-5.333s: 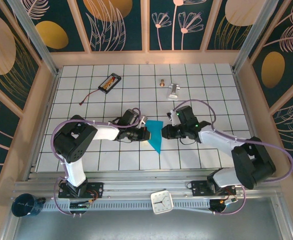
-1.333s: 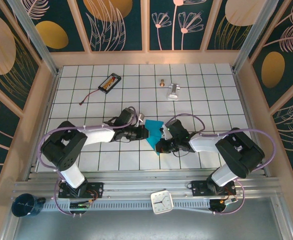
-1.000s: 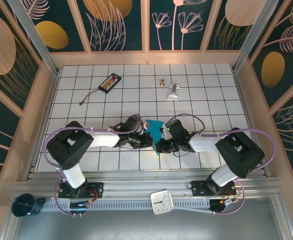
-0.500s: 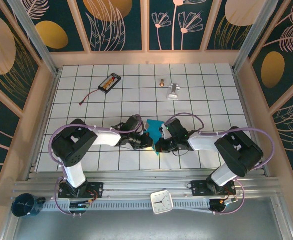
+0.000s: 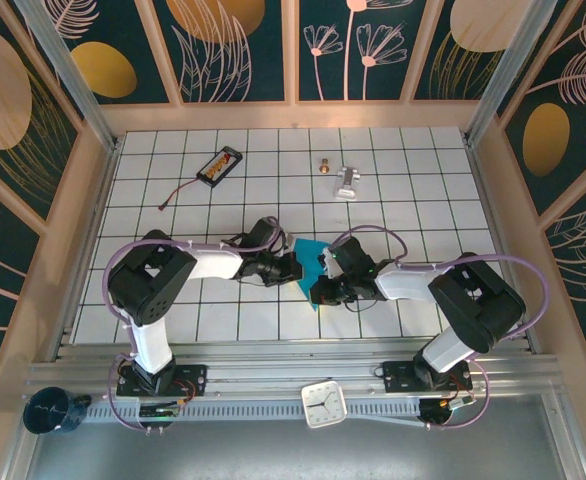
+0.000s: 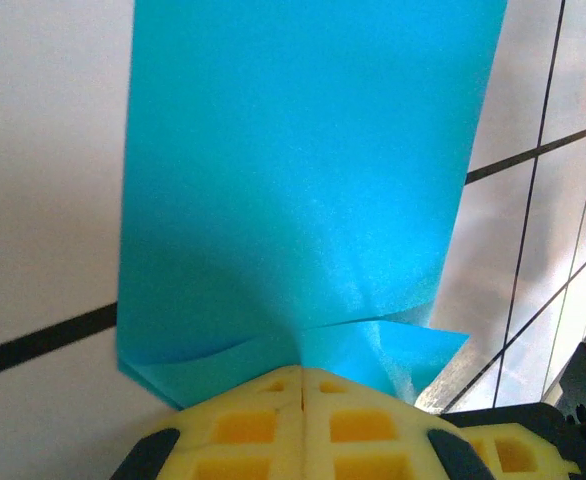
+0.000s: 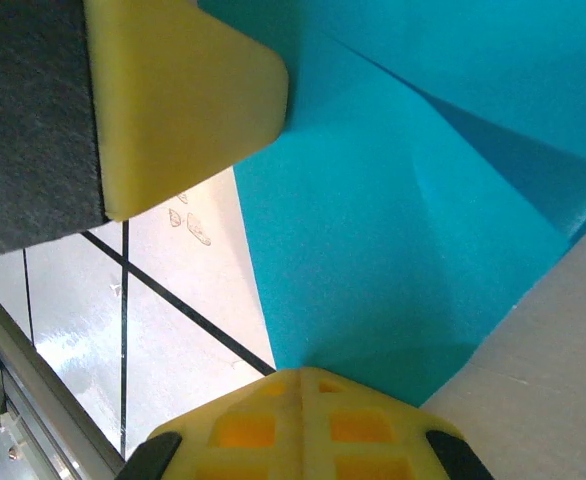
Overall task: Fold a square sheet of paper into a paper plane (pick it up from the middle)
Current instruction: Third fold the triangle at the center of the table.
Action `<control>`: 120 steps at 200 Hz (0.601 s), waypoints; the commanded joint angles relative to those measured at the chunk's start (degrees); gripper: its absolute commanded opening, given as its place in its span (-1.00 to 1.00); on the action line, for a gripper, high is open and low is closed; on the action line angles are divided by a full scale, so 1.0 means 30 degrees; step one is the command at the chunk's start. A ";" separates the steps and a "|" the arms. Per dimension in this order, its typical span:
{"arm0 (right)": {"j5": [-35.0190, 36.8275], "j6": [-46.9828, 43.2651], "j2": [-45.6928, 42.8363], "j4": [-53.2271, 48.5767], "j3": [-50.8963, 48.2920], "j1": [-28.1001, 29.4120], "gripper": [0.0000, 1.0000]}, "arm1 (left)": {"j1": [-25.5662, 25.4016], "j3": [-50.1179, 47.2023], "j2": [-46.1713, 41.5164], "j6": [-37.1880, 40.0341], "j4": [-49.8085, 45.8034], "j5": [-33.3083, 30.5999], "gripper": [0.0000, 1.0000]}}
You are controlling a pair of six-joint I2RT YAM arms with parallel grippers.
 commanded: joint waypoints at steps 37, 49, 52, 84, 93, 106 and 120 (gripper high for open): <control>0.2291 -0.0039 0.1291 -0.4432 -0.1264 0.0138 -1.00 | 0.1763 -0.0070 0.1008 0.1215 -0.0454 -0.1376 -1.00; 0.2328 -0.0010 0.1239 -0.4506 -0.1279 0.0158 -1.00 | 0.2056 -0.0106 0.1066 0.1245 -0.0251 -0.1122 -1.00; 0.2361 -0.0023 0.1244 -0.4527 -0.1279 0.0137 -1.00 | 0.2121 -0.0116 0.1092 0.1240 -0.0191 -0.1066 -1.00; 0.2386 -0.0039 0.1181 -0.4600 -0.1409 0.0153 -1.00 | 0.2851 0.0123 0.1492 0.1524 -0.0140 -0.0884 -1.00; 0.2415 -0.0026 0.1139 -0.4619 -0.1425 0.0155 -1.00 | 0.3079 0.0237 0.1622 0.1635 -0.0231 -0.0954 -1.00; 0.2445 0.0010 0.1002 -0.4651 -0.1482 0.0163 -1.00 | 0.3405 0.0305 0.1671 0.1805 -0.0332 -0.1151 -1.00; 0.2475 0.0010 0.0871 -0.4733 -0.1512 0.0147 -1.00 | 0.3750 0.0394 0.1661 0.1934 -0.0410 -0.1308 -1.00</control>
